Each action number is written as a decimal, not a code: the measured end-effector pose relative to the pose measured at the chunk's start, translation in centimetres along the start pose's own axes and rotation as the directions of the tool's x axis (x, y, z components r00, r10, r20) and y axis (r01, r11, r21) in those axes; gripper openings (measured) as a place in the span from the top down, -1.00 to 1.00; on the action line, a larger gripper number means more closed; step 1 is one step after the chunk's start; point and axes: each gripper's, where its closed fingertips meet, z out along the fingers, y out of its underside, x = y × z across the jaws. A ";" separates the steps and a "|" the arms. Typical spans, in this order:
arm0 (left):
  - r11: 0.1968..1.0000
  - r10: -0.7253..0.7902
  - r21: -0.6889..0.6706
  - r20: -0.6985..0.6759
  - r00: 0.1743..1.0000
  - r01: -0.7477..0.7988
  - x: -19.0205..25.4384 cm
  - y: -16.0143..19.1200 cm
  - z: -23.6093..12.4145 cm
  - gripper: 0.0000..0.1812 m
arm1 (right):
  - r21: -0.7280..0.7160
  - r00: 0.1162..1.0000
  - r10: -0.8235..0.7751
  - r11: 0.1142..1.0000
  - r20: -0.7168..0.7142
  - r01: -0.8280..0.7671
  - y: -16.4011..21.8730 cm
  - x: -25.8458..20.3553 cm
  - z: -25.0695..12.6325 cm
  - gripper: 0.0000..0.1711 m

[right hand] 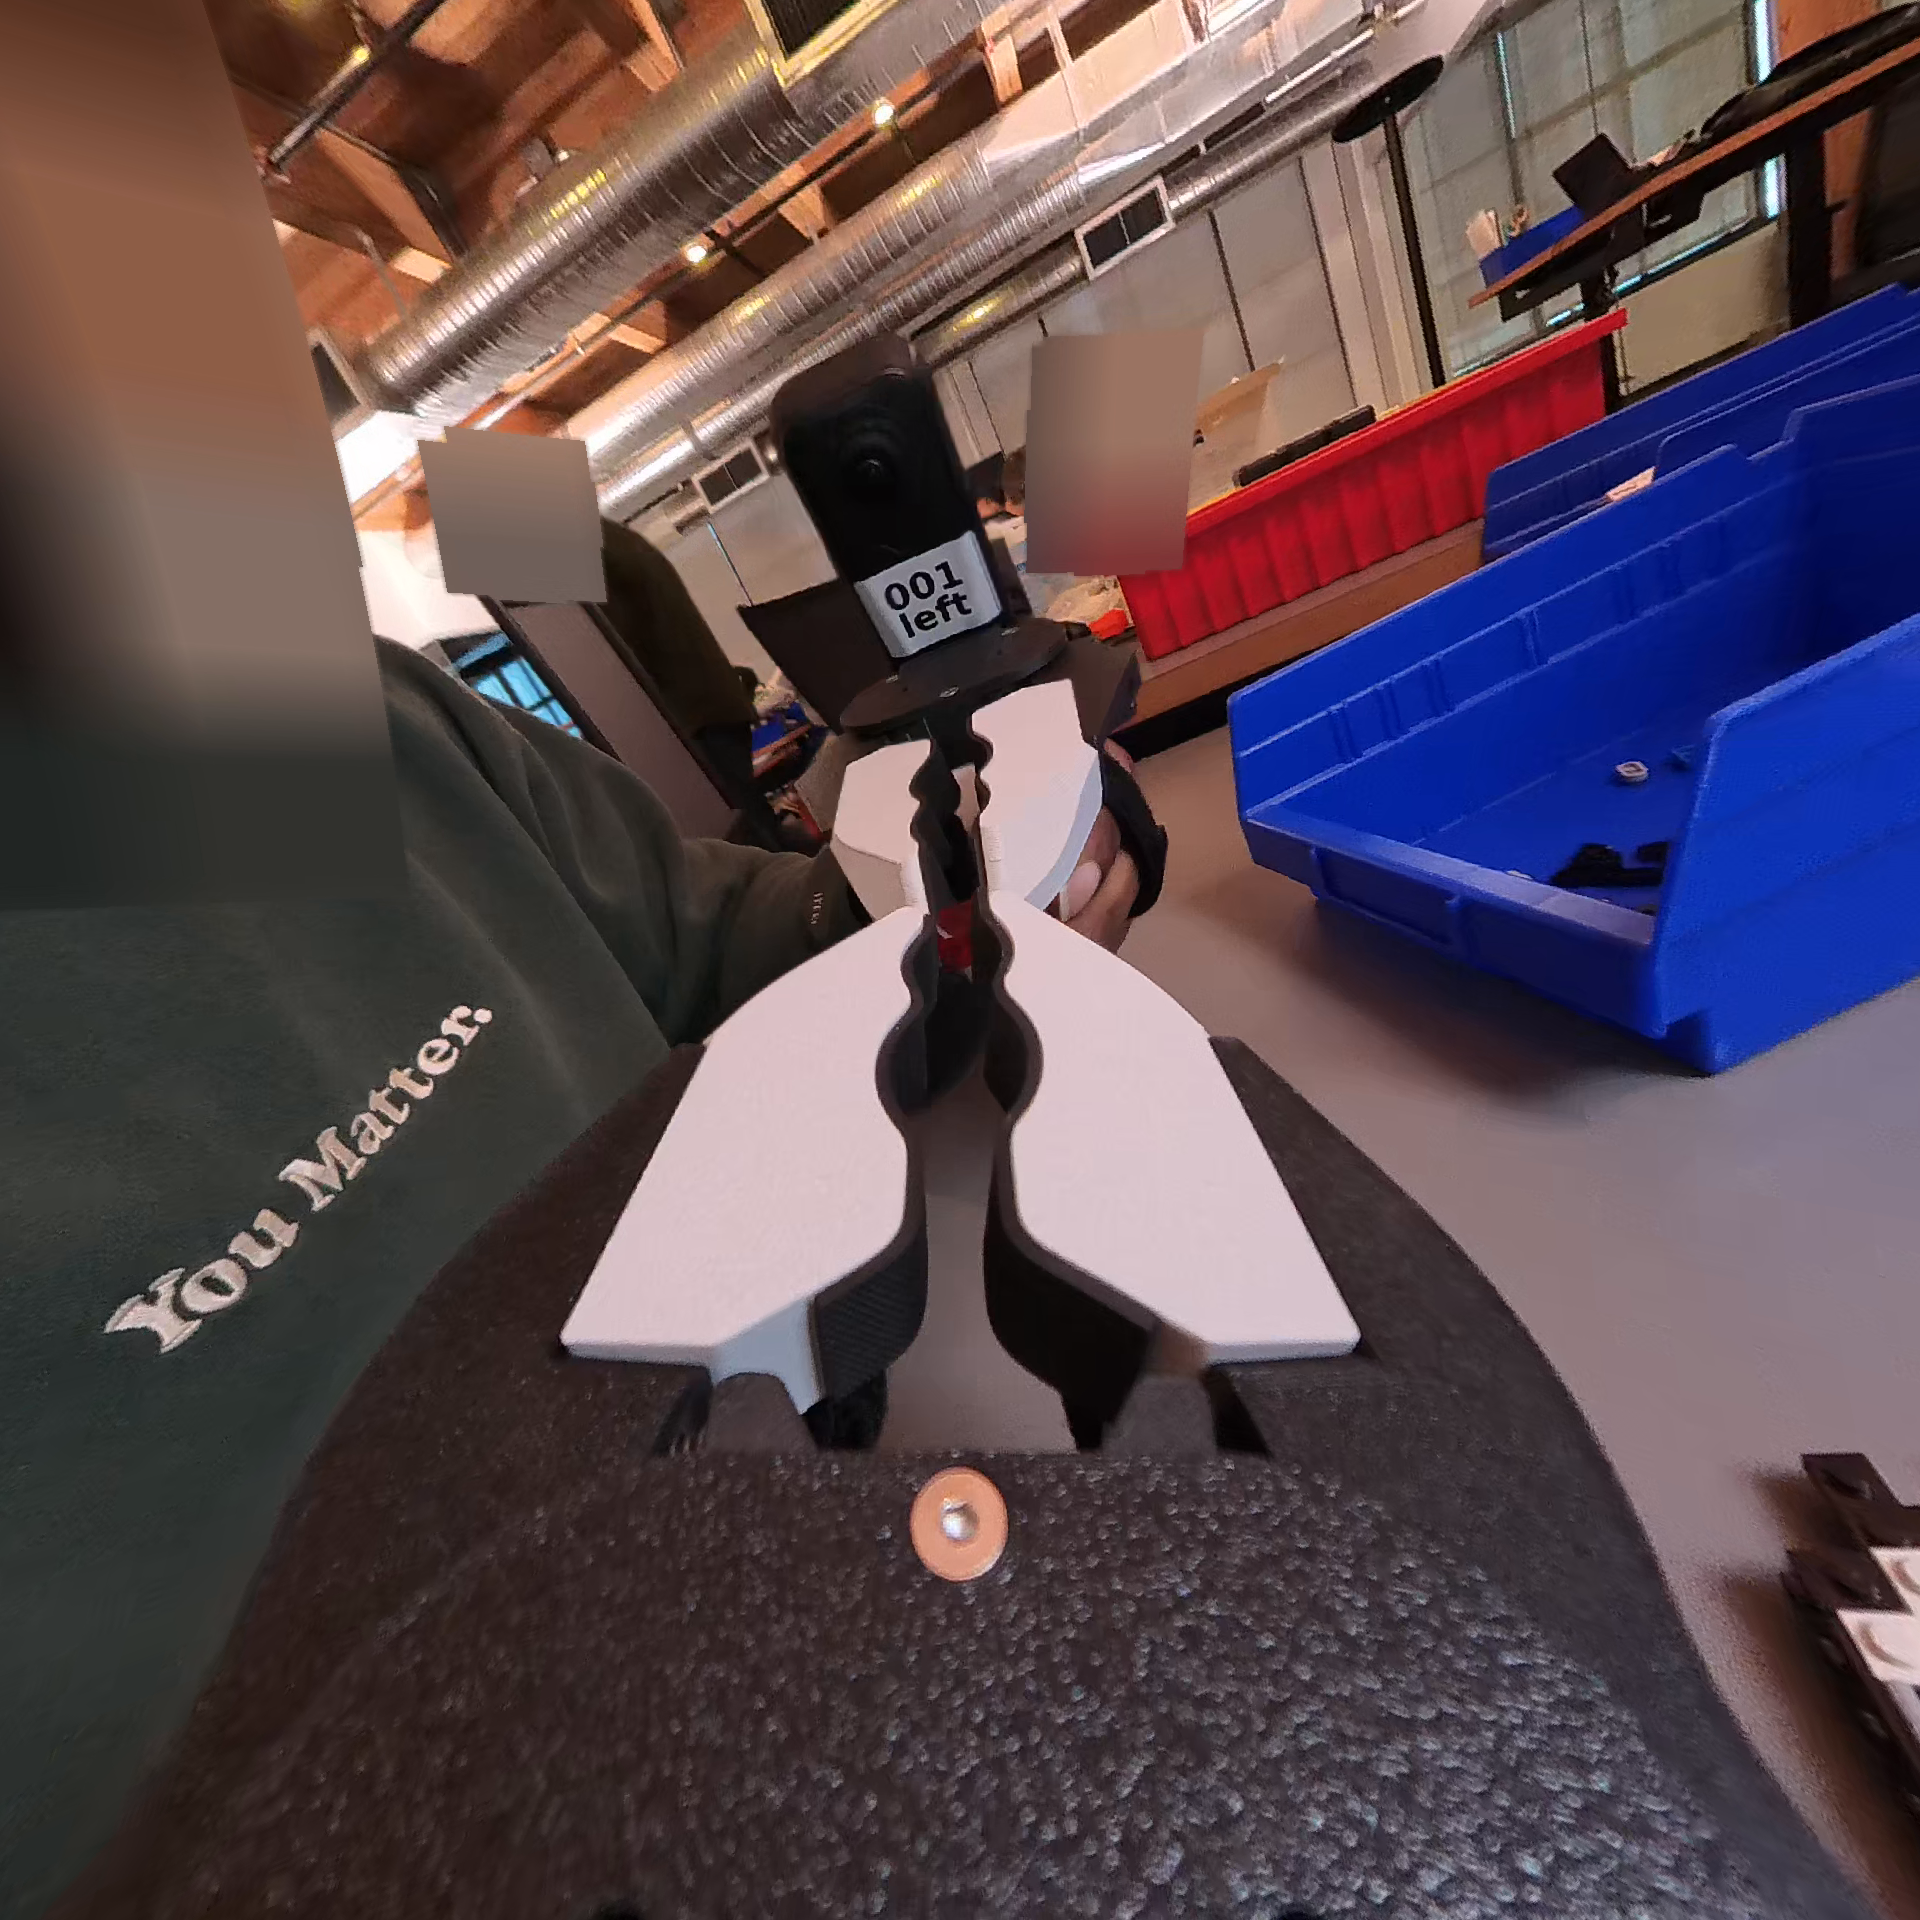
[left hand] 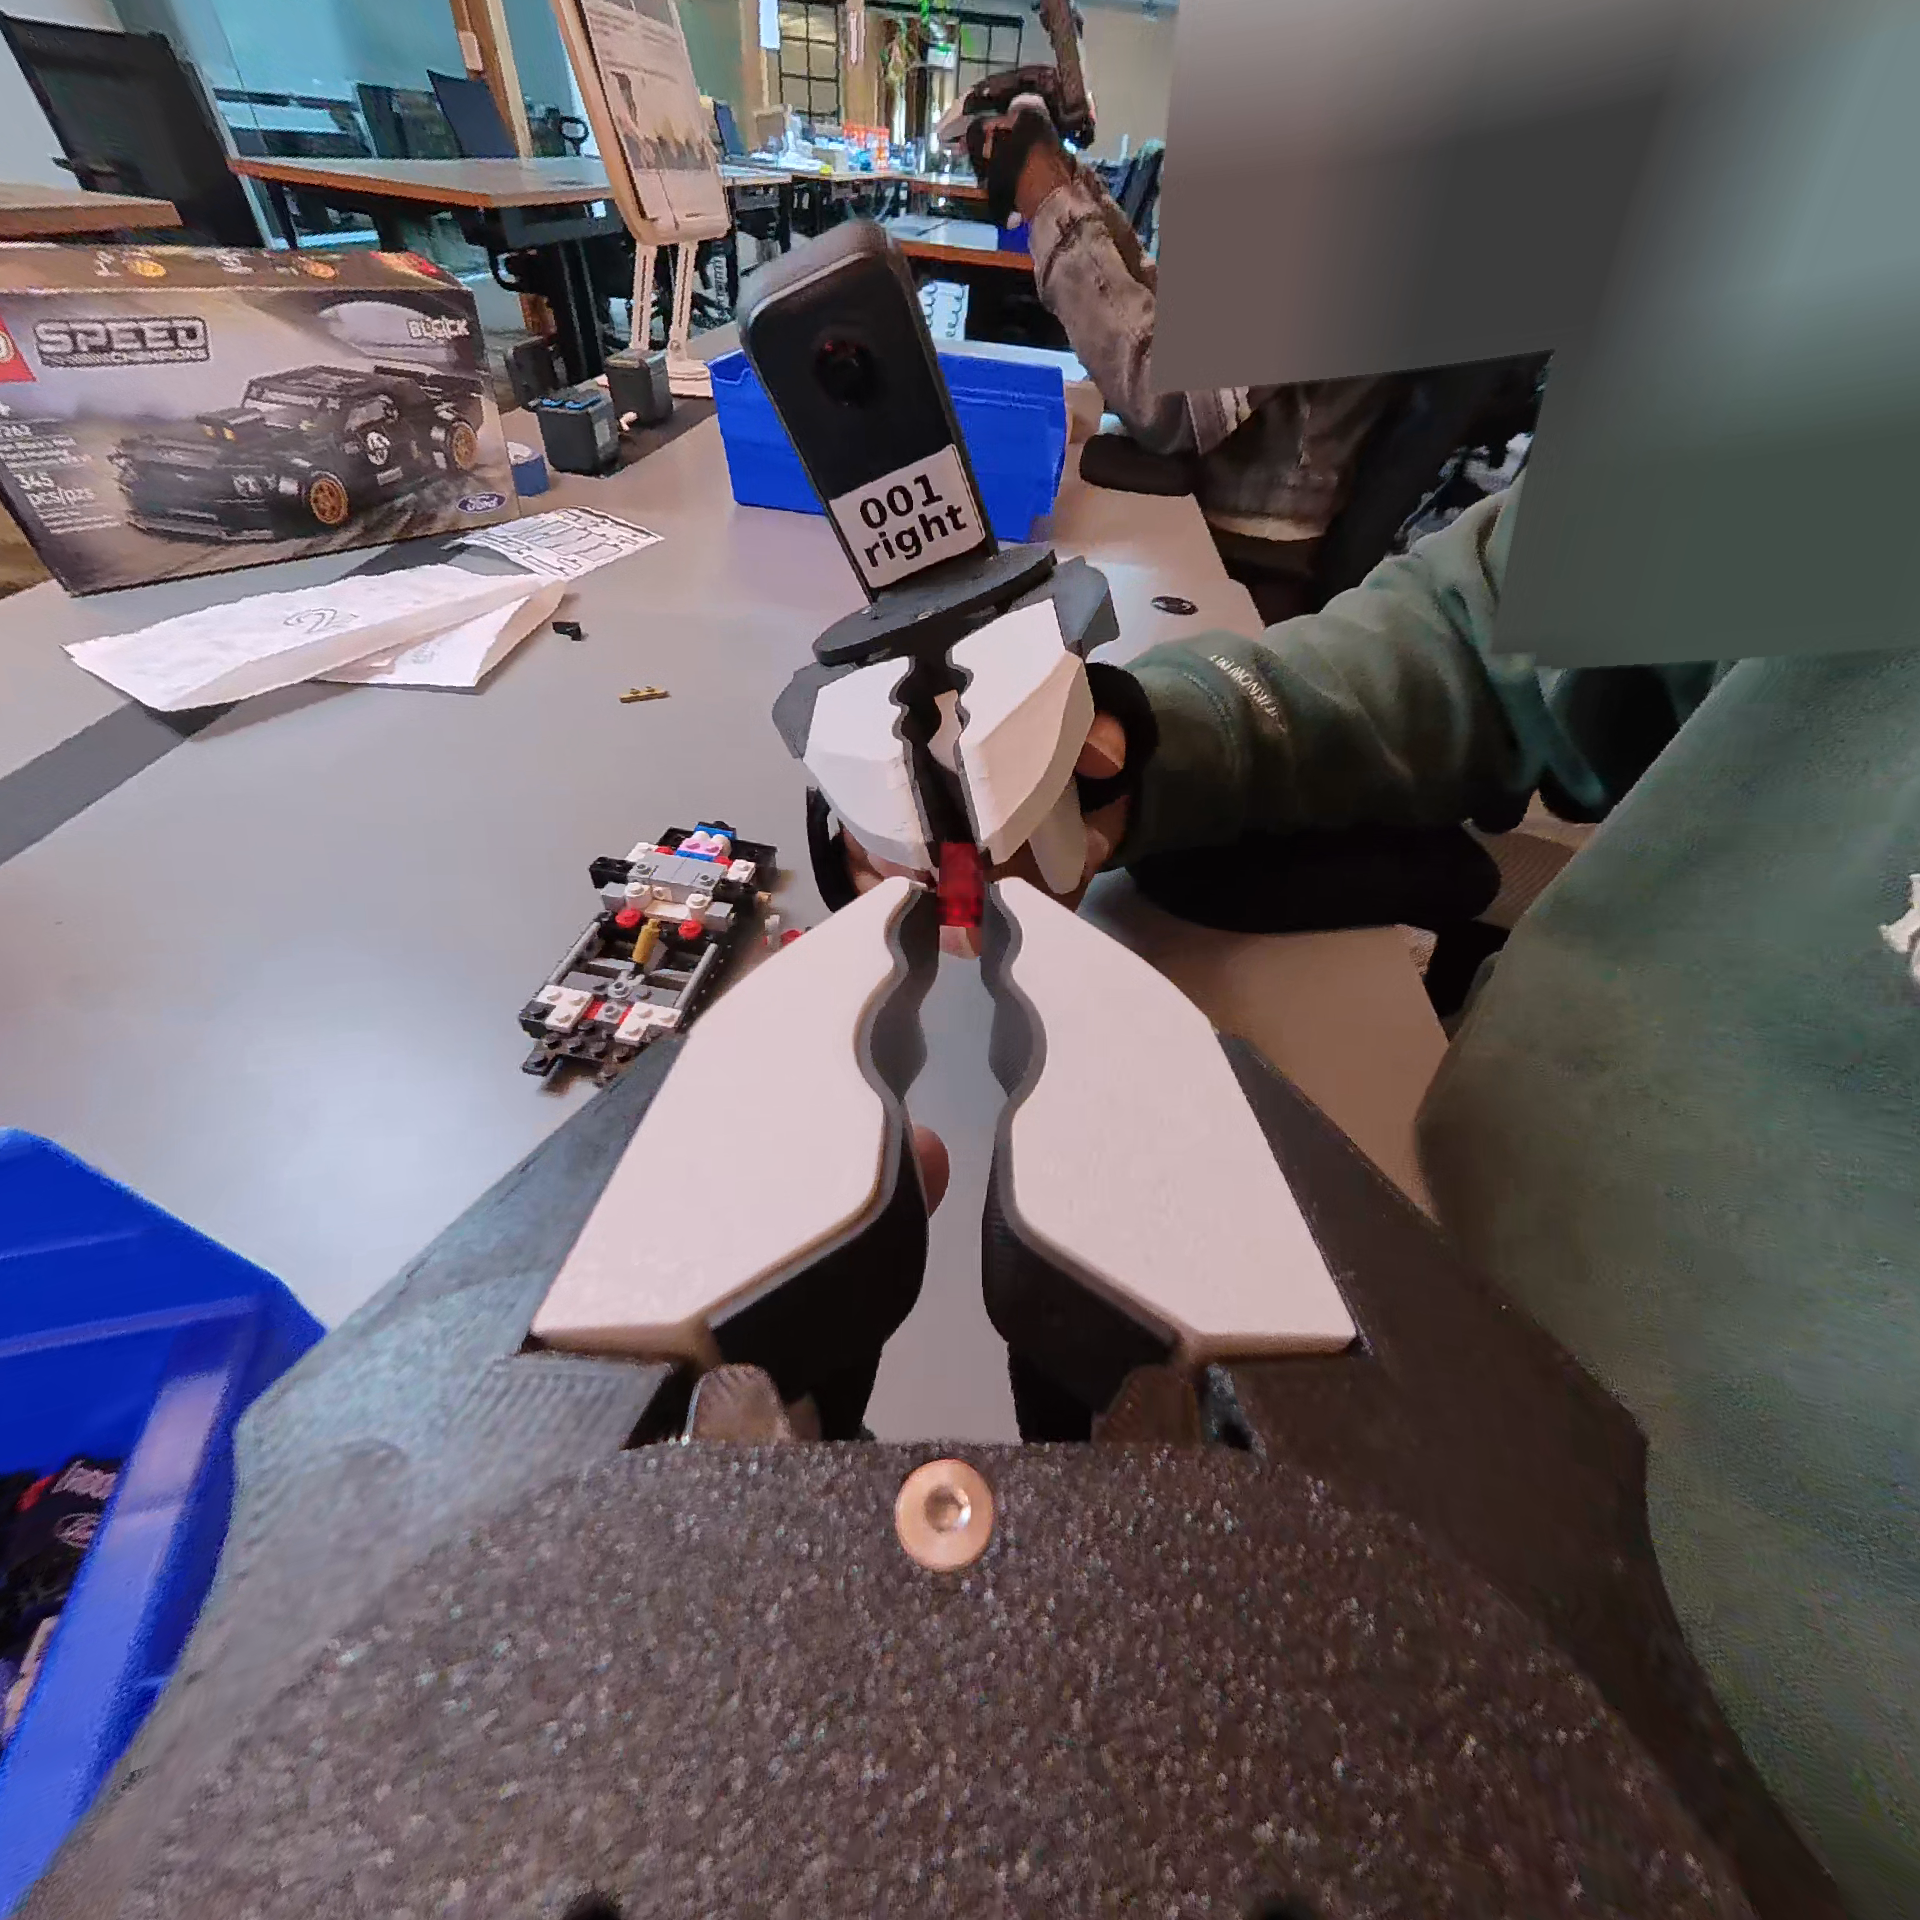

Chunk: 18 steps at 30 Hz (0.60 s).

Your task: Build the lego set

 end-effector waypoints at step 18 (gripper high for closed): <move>0.974 0.177 -0.153 0.065 0.982 -0.165 -0.6 2.4 0.2 0.90 | -0.356 0.901 -0.405 0.873 -0.153 0.332 2.8 1.5 -0.1 0.88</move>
